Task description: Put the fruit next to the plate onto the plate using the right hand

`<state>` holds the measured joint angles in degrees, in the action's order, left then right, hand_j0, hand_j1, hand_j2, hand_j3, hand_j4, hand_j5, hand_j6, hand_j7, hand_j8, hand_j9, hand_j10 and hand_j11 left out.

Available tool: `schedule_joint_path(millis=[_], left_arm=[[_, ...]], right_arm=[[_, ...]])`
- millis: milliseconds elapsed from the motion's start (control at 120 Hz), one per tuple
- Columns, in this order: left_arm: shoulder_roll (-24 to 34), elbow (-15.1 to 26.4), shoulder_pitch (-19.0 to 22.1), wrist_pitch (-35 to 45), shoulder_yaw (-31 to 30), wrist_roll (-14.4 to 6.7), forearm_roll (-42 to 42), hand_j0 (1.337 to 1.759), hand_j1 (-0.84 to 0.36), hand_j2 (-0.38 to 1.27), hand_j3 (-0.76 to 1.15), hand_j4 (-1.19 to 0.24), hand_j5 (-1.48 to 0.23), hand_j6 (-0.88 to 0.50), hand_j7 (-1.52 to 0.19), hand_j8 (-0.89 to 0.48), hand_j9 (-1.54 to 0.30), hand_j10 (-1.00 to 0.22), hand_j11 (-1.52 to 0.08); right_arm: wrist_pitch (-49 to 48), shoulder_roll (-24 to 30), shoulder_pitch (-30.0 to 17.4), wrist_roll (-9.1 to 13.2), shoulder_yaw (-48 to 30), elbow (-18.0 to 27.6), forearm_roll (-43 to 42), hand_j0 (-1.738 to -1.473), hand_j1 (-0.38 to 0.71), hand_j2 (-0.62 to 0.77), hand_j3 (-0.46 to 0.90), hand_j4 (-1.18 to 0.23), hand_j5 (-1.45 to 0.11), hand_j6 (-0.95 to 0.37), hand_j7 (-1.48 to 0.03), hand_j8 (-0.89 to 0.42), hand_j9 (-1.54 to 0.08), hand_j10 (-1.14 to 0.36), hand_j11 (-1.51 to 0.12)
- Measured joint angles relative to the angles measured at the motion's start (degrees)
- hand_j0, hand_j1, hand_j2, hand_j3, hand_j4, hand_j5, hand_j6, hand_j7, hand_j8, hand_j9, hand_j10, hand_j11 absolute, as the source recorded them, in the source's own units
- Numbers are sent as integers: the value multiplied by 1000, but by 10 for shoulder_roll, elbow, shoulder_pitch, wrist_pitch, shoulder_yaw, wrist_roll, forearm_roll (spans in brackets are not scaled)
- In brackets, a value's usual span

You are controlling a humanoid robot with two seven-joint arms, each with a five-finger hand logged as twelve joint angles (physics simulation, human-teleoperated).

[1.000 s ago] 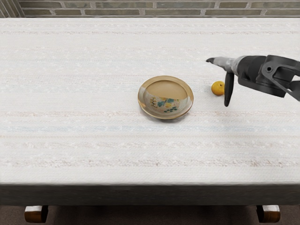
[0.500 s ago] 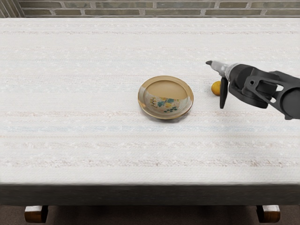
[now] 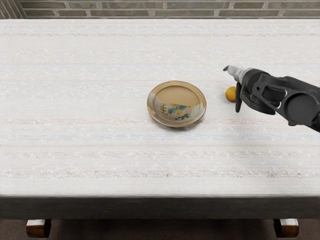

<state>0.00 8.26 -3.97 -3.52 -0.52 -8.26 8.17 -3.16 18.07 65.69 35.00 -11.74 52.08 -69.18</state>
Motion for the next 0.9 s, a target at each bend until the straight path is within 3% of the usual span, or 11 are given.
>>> schedule_joint_path(millis=[375,900], left_arm=[[0,0,-1,0,0,0,0,1658,325,4,0,-20,-26,-20,-26,-20,-26,-20,-26],[0,0,0,0,0,0,0,1658,325,4,0,-20,-26,-20,-26,-20,-26,-20,-26]], right_arm=[[13,-28,-1,0,15,-39,0,-1658,-186,-26,0,-140,-179,-142,-178,-141,-179,-140,-178],[37,-32,-6,0,29,-45,2,-1658,-65,-46,0,-241,-310,-243,-309,-242,-310,-240,-310]])
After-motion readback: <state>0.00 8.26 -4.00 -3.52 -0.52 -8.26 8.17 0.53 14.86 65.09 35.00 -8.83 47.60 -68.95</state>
